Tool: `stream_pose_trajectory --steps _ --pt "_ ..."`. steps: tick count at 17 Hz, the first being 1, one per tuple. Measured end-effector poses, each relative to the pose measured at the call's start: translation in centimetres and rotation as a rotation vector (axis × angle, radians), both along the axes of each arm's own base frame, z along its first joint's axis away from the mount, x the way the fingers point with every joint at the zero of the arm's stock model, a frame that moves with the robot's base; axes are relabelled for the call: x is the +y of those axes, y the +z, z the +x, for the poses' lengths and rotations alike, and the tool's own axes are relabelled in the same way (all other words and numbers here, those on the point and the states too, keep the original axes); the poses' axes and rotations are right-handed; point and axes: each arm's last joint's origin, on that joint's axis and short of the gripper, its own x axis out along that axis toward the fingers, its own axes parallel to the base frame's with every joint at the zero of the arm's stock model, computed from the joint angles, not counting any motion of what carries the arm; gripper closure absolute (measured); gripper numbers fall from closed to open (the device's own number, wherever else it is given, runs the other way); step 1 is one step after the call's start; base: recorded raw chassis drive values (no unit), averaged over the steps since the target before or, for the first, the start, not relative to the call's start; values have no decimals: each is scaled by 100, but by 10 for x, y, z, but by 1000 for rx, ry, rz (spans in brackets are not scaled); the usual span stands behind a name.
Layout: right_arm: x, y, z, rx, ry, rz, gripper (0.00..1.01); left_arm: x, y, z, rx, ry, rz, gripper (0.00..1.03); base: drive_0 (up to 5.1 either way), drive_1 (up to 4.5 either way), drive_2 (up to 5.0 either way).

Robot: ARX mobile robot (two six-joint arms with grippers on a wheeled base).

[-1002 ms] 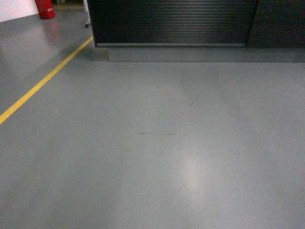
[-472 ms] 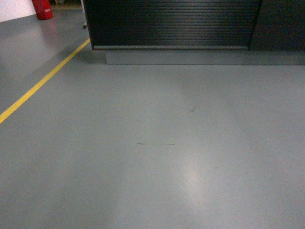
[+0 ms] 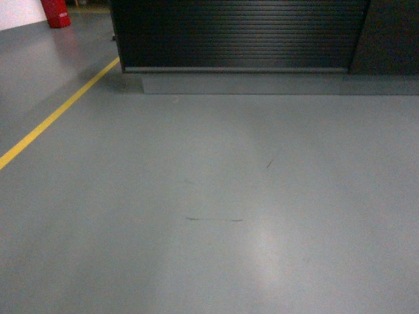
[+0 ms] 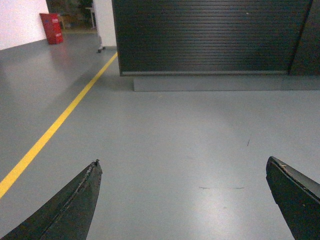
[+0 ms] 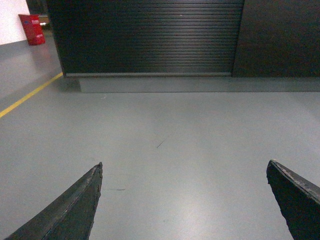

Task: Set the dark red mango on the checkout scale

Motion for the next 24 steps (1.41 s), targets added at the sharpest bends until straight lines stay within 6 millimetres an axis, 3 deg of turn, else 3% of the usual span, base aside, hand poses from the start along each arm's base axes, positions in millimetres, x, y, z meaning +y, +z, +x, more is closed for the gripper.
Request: stream_pose_trajectory --steps 6,24 --pt "0 0 0 1 0 0 3 0 0 0 -2 0 0 5 0 0 0" --pt "0 0 0 0 0 0 3 0 0 0 -4 -1 0 5 -7 420 -435"
